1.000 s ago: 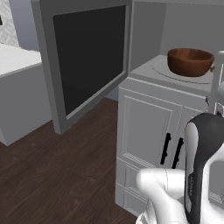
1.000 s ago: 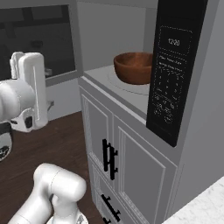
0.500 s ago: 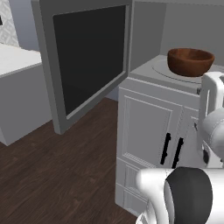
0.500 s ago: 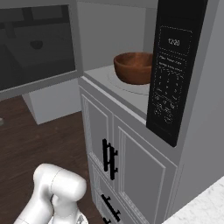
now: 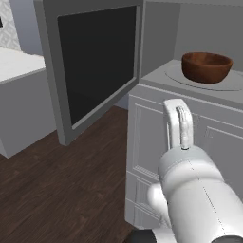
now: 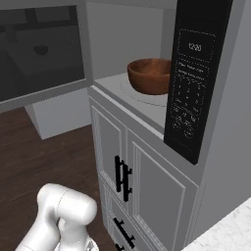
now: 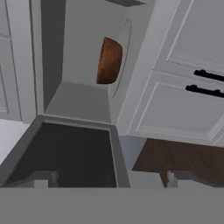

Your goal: Pick the lemon wedge from the sink and place it in the bowl. Then pick the bowl and place it in the microwave. Then close the microwave door and press the start button.

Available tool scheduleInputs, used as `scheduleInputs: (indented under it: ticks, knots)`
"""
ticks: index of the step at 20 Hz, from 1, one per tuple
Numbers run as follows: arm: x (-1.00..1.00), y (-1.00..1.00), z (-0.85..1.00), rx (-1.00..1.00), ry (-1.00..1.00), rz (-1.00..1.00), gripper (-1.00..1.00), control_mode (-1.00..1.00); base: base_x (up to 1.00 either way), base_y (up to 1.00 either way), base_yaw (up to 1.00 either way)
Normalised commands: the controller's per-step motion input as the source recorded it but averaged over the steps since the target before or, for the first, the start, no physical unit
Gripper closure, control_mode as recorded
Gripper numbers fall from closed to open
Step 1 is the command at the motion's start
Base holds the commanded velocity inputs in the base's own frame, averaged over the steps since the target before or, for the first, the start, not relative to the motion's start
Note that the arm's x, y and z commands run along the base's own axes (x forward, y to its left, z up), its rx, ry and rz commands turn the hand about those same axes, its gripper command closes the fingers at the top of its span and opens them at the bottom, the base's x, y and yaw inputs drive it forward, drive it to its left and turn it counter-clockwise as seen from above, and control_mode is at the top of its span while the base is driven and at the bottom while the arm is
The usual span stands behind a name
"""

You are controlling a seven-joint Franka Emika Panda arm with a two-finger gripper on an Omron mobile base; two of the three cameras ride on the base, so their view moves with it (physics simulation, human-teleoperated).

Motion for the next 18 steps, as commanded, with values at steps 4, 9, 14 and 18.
scheduleInputs:
  ticks: [4,9,14,18]
  knots:
    - [0.15,1.0,-0.4,-0.07,-0.06,-0.04,-1.0,-1.0,0.0,0.0,0.0]
    - [0.34,0.93,-0.39,-0.08,-0.12,-0.06,-1.0,-1.0,0.0,0.0,0.0]
    - [0.52,0.5,-0.4,-0.04,-0.05,-0.01,-1.0,-1.0,0.0,0.0,0.0]
    - [0.87,0.6,-0.45,-0.03,-0.07,-0.01,-1.0,-1.0,0.0,0.0,0.0]
